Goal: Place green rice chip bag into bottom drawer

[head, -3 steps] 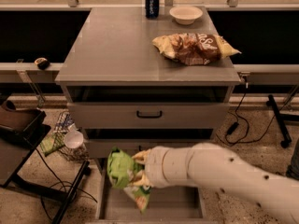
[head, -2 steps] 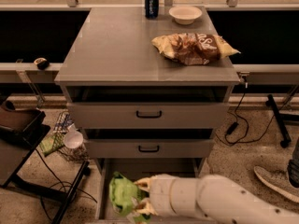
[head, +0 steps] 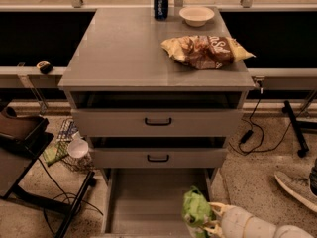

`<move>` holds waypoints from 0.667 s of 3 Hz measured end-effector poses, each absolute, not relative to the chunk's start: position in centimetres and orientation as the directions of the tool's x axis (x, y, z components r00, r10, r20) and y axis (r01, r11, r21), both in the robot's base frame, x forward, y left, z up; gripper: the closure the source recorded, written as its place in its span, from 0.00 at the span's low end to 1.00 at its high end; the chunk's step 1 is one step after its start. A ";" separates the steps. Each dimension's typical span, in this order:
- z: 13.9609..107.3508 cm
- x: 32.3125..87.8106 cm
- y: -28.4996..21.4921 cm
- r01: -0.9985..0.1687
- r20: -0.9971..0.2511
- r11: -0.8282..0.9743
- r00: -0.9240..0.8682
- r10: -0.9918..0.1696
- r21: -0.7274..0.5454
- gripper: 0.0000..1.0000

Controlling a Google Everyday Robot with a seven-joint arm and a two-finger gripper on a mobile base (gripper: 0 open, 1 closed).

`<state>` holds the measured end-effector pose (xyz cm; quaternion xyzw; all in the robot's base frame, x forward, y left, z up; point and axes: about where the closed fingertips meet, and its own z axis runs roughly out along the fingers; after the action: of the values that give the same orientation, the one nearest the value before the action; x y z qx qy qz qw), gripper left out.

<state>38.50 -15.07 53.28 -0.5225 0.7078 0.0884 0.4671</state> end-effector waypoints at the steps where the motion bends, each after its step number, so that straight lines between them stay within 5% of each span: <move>1: 47.5 40.2 -22.3 -0.779 -0.716 0.536 -0.168 -0.678 -0.326 1.00; 2: 47.7 40.2 -22.0 -0.780 -0.718 0.534 -0.162 -0.677 -0.327 1.00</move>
Offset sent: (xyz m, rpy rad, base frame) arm 0.0175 -0.0585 -0.0451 -0.0323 0.0539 -0.1207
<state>40.22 -21.99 47.69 -0.4793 0.7599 0.0594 0.4351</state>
